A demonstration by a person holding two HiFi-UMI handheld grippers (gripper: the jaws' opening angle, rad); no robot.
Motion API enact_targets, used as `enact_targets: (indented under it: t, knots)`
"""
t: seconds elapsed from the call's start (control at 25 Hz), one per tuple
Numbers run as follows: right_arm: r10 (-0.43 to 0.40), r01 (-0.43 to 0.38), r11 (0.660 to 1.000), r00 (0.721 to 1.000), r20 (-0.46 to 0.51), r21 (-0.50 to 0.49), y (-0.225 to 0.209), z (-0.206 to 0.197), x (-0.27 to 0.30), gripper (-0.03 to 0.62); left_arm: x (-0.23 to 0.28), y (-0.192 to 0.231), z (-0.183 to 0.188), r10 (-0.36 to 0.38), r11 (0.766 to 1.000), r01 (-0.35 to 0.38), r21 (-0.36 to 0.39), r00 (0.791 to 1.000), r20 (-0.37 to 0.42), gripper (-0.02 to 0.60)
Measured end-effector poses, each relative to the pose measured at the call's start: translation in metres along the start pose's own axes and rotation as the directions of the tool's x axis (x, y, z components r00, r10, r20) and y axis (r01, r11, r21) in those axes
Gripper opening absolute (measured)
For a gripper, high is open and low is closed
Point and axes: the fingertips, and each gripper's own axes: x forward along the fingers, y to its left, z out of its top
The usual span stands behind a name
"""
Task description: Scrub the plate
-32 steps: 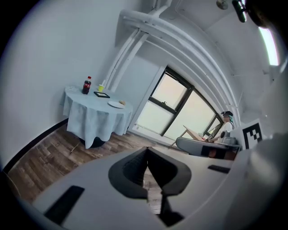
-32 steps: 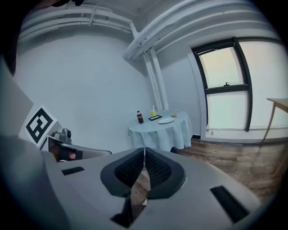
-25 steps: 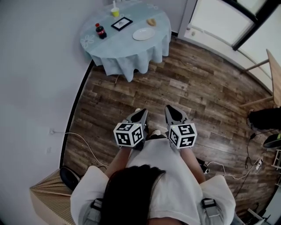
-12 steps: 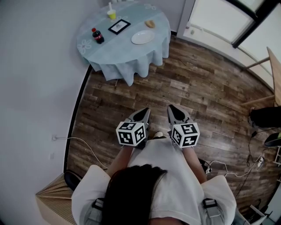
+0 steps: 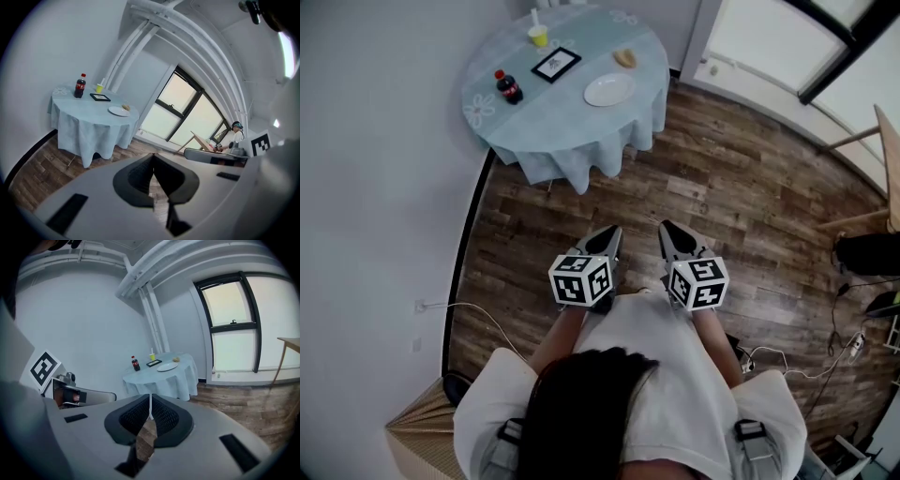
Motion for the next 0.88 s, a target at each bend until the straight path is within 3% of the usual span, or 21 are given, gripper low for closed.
enact_targets:
  t: [0.88]
  knots:
    - [-0.084, 0.083, 0.996, 0.996, 0.006, 0.037, 0.001, 0.056, 0.108, 0.038, 0.045, 0.087, 0.094, -0.066, 0.996, 0.068, 0.054, 0.997, -0.039, 0.009]
